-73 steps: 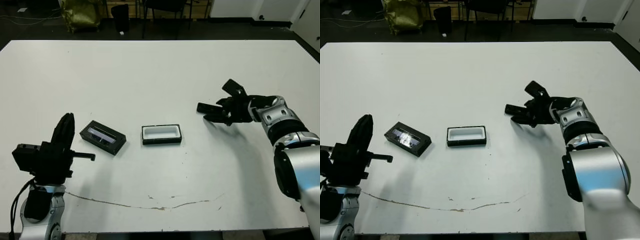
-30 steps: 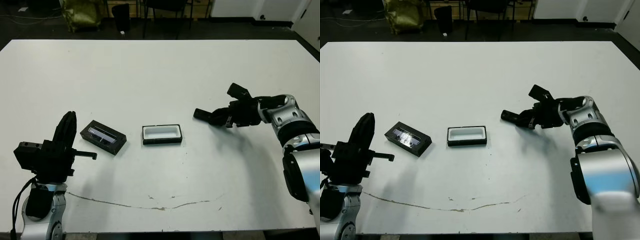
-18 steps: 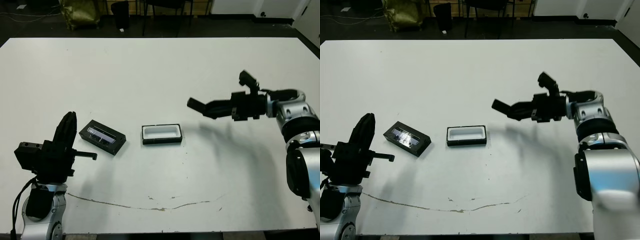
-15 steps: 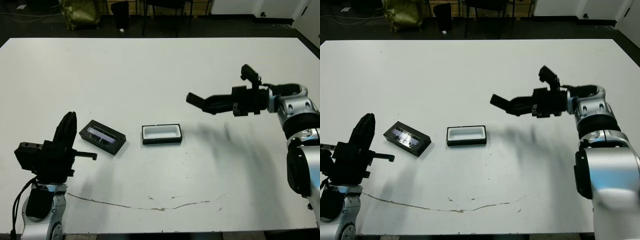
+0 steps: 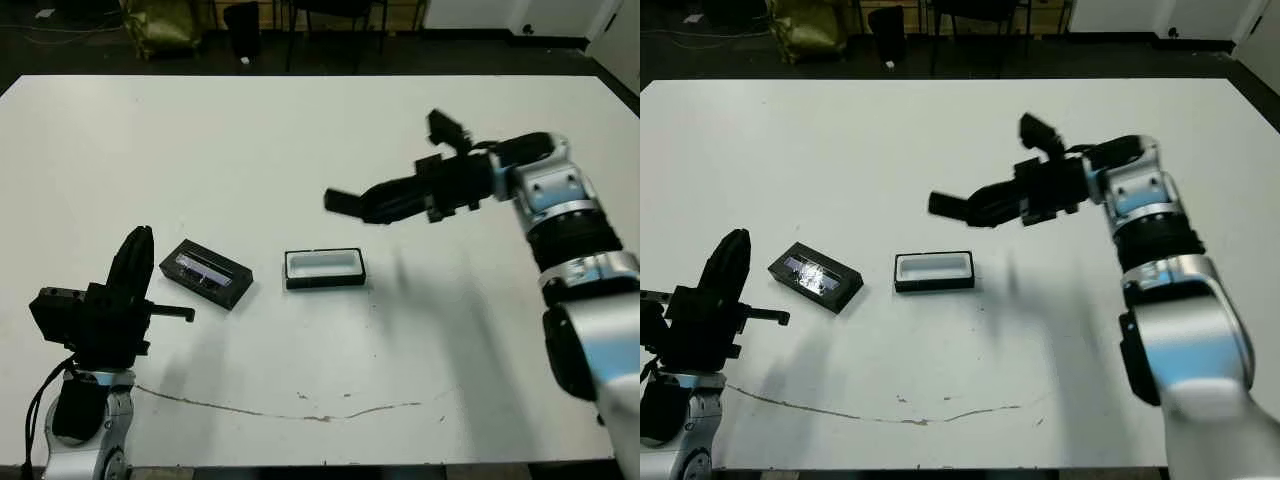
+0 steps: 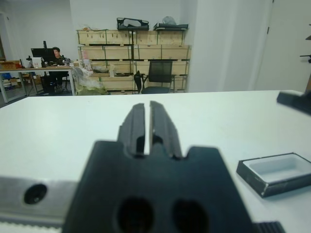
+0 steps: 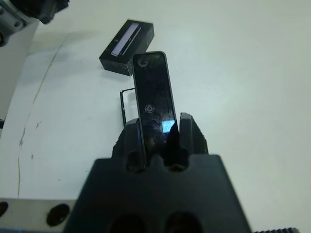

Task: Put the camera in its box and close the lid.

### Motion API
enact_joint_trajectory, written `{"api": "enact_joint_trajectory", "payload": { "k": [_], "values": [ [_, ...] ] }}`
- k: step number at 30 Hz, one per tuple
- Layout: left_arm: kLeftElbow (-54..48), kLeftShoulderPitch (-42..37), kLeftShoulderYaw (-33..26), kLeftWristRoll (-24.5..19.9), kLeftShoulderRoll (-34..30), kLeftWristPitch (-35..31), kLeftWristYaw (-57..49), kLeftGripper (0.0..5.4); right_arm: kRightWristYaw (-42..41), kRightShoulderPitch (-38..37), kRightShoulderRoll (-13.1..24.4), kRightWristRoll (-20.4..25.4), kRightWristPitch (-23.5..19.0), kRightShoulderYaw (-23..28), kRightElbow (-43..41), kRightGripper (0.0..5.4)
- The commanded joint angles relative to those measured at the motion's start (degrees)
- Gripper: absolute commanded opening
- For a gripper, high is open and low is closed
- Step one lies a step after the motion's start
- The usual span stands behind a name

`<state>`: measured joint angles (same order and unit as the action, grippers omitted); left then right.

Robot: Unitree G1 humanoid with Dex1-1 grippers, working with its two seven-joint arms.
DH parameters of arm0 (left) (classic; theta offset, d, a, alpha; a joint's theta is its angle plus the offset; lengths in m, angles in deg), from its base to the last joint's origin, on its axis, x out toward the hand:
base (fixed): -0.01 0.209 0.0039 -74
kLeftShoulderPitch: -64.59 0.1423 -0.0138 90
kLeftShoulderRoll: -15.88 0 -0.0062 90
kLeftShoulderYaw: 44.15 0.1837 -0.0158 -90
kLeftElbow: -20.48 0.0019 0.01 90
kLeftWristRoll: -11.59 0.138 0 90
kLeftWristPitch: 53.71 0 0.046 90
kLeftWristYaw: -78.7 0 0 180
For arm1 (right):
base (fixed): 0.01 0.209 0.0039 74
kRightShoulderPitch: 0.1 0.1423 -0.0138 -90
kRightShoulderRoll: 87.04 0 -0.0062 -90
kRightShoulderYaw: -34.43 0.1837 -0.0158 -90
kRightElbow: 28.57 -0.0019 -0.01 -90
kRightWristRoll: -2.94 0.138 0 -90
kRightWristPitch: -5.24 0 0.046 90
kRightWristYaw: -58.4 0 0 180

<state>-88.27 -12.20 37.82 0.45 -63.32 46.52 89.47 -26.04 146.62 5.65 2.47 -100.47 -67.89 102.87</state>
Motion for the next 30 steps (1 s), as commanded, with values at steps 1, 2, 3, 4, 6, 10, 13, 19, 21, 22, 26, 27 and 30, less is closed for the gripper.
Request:
{"api": "enact_joint_trajectory", "payload": {
  "k": [1,2,3,4,6,10,13,19,21,22,26,27,30],
  "values": [
    [0.5,0.5,0.2,0.3,0.0,-0.8,-0.4,0.0,2.3,-2.2,-0.9,0.3,-4.0,-1.9,-5.7,0.39],
    [0.3,0.5,0.2,0.3,0.0,-0.9,-0.5,0.0,3.0,-2.7,-1.1,0.5,-4.8,-2.3,-7.3,0.39],
    [0.4,0.5,0.2,0.4,-0.1,-0.8,-0.5,0.0,3.4,-3.3,-1.3,0.9,-5.2,-2.4,-8.5,0.39],
    [0.5,0.4,0.2,0.4,-0.2,-0.5,-0.4,0.0,3.8,-3.7,-1.5,1.3,-5.3,-2.5,-9.4,0.39],
    [0.5,0.3,0.0,0.3,-0.2,-0.4,-0.3,0.0,4.9,-4.5,-1.6,1.6,-5.5,-3.0,-11.0,0.39],
    [0.5,0.2,-0.1,0.0,-0.2,-0.6,-0.3,0.0,6.8,-5.5,-1.4,2.0,-8.9,-4.1,-13.7,0.39],
    [0.5,0.2,-0.1,-0.7,-0.2,-0.9,0.0,0.0,7.2,-6.0,-1.5,3.0,-11.5,-4.5,-14.6,0.39],
    [0.0,0.1,0.2,-0.1,-0.2,-1.6,-0.4,0.0,8.5,-6.8,-0.7,3.2,-12.2,-6.1,-16.2,0.39],
    [-0.1,0.2,0.3,-0.1,-0.2,-1.7,-0.4,0.0,8.7,-6.9,-0.5,3.1,-11.8,-6.6,-16.4,0.39],
    [0.0,0.2,0.2,0.0,-0.2,-1.6,-0.3,0.0,8.8,-7.0,-0.5,3.1,-11.4,-6.8,-16.4,0.39],
    [0.1,0.2,0.2,0.0,-0.1,-1.4,-0.4,0.0,9.1,-7.0,-0.5,2.7,-7.8,-7.7,-15.2,0.39],
    [0.2,0.2,0.2,-0.1,-0.1,-1.2,-0.3,0.0,9.2,-7.0,-0.5,2.6,-6.9,-7.8,-14.7,0.39],
    [0.4,0.2,0.1,-0.2,-0.1,-1.0,-0.2,0.0,9.5,-6.7,-0.5,2.0,-4.6,-8.5,-13.7,0.39]
  ]
}}
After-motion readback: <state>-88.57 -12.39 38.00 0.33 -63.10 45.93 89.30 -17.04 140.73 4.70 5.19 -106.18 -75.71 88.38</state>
